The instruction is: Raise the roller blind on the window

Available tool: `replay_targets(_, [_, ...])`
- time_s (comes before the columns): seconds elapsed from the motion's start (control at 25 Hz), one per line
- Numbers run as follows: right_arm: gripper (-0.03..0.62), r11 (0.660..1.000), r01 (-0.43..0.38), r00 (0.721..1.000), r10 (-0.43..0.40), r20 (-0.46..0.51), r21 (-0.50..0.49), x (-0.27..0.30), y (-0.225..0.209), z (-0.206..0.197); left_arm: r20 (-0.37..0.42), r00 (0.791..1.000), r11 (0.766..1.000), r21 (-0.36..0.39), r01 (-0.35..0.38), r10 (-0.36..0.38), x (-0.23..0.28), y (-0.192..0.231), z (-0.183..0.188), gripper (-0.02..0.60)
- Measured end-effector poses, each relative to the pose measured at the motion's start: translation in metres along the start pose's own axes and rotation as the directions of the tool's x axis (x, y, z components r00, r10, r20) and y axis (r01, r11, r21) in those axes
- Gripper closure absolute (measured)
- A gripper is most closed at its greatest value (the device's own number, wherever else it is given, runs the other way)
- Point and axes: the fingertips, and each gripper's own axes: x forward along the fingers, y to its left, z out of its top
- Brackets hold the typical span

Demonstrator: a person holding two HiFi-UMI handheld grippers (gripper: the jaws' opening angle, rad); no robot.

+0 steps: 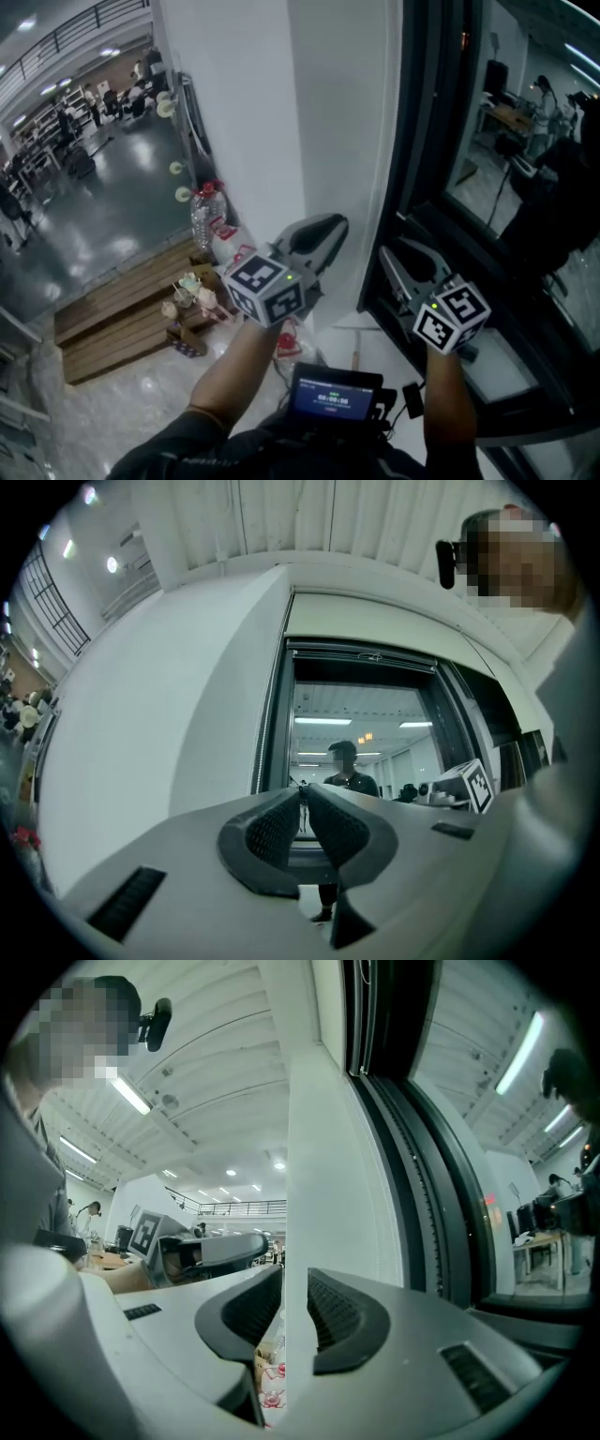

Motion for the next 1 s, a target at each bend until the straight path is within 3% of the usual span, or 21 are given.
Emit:
replay_targets(0.08, [0.491,1.0,0.007,1.0,-0.007,0.008,-0.002,-0.01,0.002,-0.001,-0.025,0.999,0.999,-0.007,-0.032,0.032,-0.012,0.0,-0.013,0.581])
replay_targets(0.2, [0.525,1.0,0.012,0.999,-0.013,0.034,0.022,-0.022,0.0,-0.004,-0.082,0.992,0.996,0.008,-0.093,0.094,-0.026,0.0,-0.032,0.581])
replay_targets(0.44, [0.569,0.998,0.018,0.999,-0.019,0.034,0.052,-0.032,-0.013,-0.026,-0.118,0.987,0.993,-0.028,-0.11,0.106,-0.049,-0.004,-0.067,0.581])
replay_targets(0.68, [0.571,1.0,-0.017,0.999,0.016,0.04,0.015,-0.051,-0.013,-0.023,-0.107,0.979,0.984,-0.021,-0.179,0.176,-0.063,-0.015,-0.07,0.581])
replay_targets(0.84, [0.571,0.995,-0.101,0.995,0.101,0.023,0.017,-0.068,0.014,-0.014,-0.113,0.96,0.966,0.019,-0.257,0.258,-0.086,-0.034,-0.057,0.581])
replay_targets(1.0, [0.571,0.995,-0.097,0.995,0.097,0.014,0.01,-0.08,0.034,-0.008,-0.112,0.952,0.959,0.036,-0.281,0.284,-0.11,-0.056,-0.041,0.581])
